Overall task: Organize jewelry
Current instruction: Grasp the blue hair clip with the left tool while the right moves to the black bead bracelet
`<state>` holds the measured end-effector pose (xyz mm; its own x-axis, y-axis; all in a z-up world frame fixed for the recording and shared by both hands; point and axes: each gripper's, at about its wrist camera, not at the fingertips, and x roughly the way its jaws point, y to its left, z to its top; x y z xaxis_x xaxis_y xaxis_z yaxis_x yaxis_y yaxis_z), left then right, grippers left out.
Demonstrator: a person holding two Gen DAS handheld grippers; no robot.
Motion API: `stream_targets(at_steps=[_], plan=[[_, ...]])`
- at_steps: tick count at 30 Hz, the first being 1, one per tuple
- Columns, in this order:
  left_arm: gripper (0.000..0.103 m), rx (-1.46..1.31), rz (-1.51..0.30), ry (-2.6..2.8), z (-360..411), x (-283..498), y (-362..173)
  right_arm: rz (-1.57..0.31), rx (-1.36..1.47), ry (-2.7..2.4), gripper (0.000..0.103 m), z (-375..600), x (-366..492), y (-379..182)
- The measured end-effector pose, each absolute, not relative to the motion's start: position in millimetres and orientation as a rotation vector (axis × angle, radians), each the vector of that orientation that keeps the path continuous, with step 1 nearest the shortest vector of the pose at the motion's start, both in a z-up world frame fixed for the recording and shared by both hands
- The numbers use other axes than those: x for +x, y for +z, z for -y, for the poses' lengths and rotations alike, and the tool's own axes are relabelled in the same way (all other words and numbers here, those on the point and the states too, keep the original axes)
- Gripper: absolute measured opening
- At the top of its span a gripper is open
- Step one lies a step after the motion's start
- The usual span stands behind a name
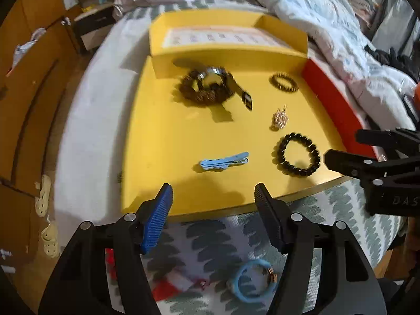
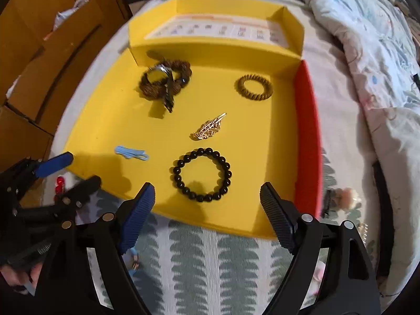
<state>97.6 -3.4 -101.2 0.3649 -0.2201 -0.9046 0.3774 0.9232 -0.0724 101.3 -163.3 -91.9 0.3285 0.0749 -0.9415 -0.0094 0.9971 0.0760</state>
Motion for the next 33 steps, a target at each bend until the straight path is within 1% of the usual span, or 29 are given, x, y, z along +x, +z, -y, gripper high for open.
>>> stream_targets(at_steps=[2,6,13,17,20,28,30,33], plan=[[0.065,0.16,-1.148,-0.387,8,102,-107,-1.281,0.054,0.034,0.084,165,111,-105],[0.065,0.155,-1.188,-0.386,15,115,-118,-1.314,0.059,0.045,0.084,163,124,-117],[0.065,0.163,-1.248,-0.386,24,129,-139,-1.362,0.051,0.054,0.089,150,137,-129],[0.07,0.142,-1.268,-0.407,23,133,-144,-1.375,0.043,0.032,0.09,147,143,-135],[0.072,0.144,-1.267,-0.398,23,133,-146,-1.394,0.064,0.019,0.09,148,146,-141],[0.073,0.15,-1.233,-0.371,21,135,-147,-1.402,0.124,-0.011,0.09,162,143,-150],[0.071,0.144,-1.221,-0.363,20,137,-147,-1.397,0.15,-0.016,0.09,167,142,-149],[0.063,0.133,-1.207,-0.348,17,140,-146,-1.386,0.164,-0.022,0.09,173,142,-147]])
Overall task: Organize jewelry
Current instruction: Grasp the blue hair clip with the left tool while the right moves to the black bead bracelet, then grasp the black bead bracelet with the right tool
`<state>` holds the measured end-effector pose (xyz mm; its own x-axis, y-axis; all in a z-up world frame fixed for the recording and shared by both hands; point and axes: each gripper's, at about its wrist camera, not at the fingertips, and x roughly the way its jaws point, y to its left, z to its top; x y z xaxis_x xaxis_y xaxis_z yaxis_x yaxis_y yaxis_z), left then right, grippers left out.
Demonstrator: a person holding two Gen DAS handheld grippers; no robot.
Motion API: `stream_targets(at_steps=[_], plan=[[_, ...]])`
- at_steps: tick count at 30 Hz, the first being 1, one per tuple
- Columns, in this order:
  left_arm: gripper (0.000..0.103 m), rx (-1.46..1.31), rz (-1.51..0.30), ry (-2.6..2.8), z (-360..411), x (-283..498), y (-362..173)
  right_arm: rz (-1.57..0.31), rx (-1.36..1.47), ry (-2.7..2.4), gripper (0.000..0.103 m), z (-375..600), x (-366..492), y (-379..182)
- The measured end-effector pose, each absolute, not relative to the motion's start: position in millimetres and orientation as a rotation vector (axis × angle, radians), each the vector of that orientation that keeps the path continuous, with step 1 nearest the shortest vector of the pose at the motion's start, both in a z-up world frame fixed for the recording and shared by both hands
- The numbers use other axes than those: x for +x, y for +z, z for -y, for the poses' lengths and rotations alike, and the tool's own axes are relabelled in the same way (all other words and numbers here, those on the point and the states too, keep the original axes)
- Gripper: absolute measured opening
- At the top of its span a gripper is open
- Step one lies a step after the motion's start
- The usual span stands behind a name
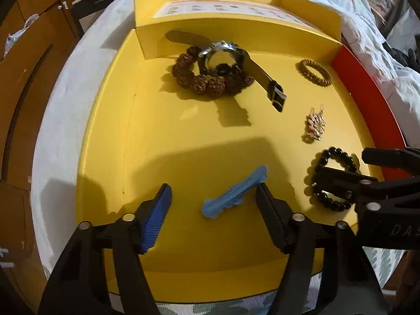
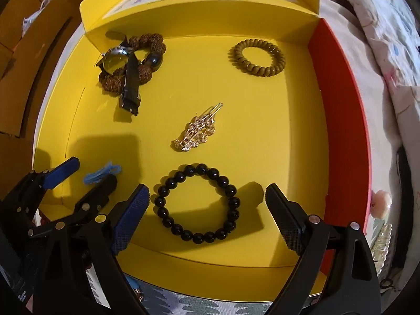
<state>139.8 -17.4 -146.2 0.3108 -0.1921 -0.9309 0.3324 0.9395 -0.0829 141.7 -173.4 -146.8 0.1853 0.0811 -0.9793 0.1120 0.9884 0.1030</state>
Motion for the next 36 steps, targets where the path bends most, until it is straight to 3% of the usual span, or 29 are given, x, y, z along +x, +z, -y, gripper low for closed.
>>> stream_targets(at_steps=[1,9,16,20,23,28,31,36], plan=[[0.058,0.131,-1.201,-0.347,17,141,-146,-1.387,0.168,-0.021,0.09,174,142,-147],[0.044,0.118,-1.199,-0.332,11,148,-146,-1.408,0.1,-0.029,0.095,161,144,-155],[0.016,0.07,-1.214,-0.301,-3,157,-148,-1.381,-0.011,-0.056,0.097,144,139,-160],[0.017,0.043,-1.221,-0.306,-7,160,-148,-1.359,-0.024,-0.044,0.095,143,136,-159],[0.017,0.03,-1.225,-0.304,-11,160,-148,-1.339,-0.023,-0.041,0.083,145,133,-155],[0.016,-0.022,-1.243,-0.318,-17,161,-146,-1.32,0.026,-0.074,0.045,159,131,-144],[0.016,-0.027,-1.242,-0.318,-19,161,-144,-1.311,0.063,-0.076,0.035,171,126,-141],[0.016,-0.046,-1.24,-0.324,-19,161,-139,-1.297,0.094,-0.067,0.028,180,128,-137]])
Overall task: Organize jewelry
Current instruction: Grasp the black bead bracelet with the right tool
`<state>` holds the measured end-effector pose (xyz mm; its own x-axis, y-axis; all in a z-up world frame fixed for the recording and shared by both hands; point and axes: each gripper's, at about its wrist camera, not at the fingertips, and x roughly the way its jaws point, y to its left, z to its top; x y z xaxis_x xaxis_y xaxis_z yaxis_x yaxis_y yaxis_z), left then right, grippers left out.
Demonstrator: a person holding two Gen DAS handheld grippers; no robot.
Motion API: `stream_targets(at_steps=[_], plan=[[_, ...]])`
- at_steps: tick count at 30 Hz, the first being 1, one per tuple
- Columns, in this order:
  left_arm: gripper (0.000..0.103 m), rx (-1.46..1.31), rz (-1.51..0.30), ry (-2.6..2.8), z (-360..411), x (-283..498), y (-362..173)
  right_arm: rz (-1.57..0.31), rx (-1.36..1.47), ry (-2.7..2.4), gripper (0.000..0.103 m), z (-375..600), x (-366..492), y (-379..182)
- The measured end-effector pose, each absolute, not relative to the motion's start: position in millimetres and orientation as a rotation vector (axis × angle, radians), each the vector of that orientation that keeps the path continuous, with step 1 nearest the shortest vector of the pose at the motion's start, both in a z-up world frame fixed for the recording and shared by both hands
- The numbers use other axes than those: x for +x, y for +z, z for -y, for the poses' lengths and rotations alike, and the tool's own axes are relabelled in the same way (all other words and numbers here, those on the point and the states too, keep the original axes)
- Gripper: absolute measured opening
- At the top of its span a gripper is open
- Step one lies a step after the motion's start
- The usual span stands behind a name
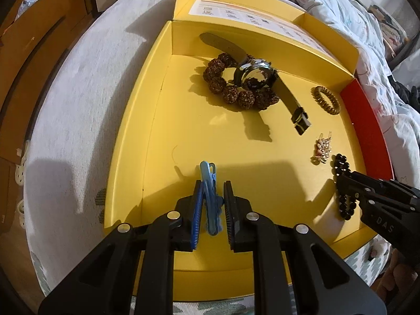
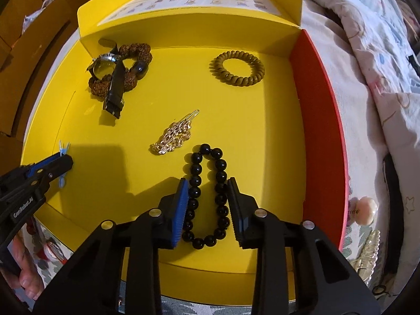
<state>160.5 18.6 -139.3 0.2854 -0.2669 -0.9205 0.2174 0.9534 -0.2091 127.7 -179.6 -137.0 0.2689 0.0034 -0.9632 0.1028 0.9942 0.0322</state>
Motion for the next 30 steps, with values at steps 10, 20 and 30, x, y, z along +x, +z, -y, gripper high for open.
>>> stream_targets(at_steps=[10,20,30], plan=[[0.016,-0.031,-1.199,-0.351,-17,150,-126,-1.277,0.142,-0.069,0.019,189,134,-137],[0.016,-0.051,-1.195,-0.351,-21,148,-122,-1.255,0.173,-0.018,0.011,197,135,-123],[0.016,-0.055,-1.197,-0.348,-21,149,-121,-1.348,-0.007,0.052,0.012,133,141,-141]])
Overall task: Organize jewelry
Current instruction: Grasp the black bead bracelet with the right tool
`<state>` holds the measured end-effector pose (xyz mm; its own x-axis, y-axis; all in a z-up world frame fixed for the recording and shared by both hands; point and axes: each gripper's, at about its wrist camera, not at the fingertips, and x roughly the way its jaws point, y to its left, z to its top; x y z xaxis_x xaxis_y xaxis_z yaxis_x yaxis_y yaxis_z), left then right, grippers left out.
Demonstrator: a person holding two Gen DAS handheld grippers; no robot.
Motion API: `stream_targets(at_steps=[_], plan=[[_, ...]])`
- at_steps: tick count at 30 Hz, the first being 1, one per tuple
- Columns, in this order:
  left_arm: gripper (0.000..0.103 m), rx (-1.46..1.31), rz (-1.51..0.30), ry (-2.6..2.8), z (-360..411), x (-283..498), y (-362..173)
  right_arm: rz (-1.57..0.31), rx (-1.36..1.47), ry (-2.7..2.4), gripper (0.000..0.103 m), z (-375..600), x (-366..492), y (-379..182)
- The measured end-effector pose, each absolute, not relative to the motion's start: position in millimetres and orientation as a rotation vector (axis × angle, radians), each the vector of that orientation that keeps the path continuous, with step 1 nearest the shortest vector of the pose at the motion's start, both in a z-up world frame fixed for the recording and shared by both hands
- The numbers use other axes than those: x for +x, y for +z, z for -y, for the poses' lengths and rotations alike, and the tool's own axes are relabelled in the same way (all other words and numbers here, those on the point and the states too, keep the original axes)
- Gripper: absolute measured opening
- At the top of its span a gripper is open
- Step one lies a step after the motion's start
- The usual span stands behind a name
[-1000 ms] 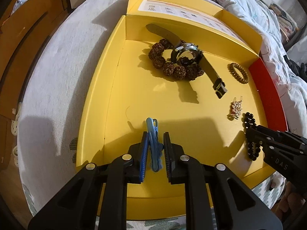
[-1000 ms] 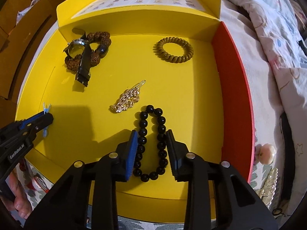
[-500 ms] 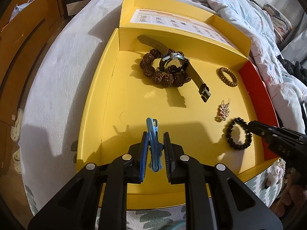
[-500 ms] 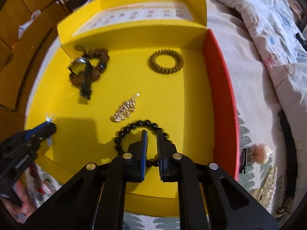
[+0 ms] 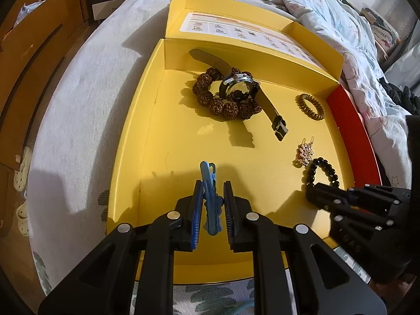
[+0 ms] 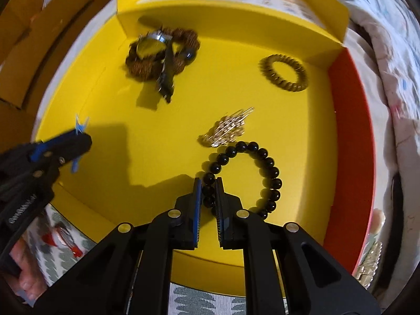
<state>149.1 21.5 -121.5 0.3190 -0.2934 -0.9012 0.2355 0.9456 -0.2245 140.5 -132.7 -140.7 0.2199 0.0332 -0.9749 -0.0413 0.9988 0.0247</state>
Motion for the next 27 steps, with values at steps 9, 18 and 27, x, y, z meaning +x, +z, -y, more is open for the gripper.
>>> stream_targets(at_steps=[9,18,27], plan=[[0.016,-0.058,-1.205,-0.346,-21,150,-123,-1.366,-0.052,0.06,0.013,131,140,-142],[0.016,-0.061,-1.201,-0.349,-23,149,-122,-1.379,-0.047,0.052,0.011,131,145,-143],[0.016,-0.071,-1.185,-0.36,-26,146,-112,-1.322,0.028,0.032,0.011,151,144,-123]])
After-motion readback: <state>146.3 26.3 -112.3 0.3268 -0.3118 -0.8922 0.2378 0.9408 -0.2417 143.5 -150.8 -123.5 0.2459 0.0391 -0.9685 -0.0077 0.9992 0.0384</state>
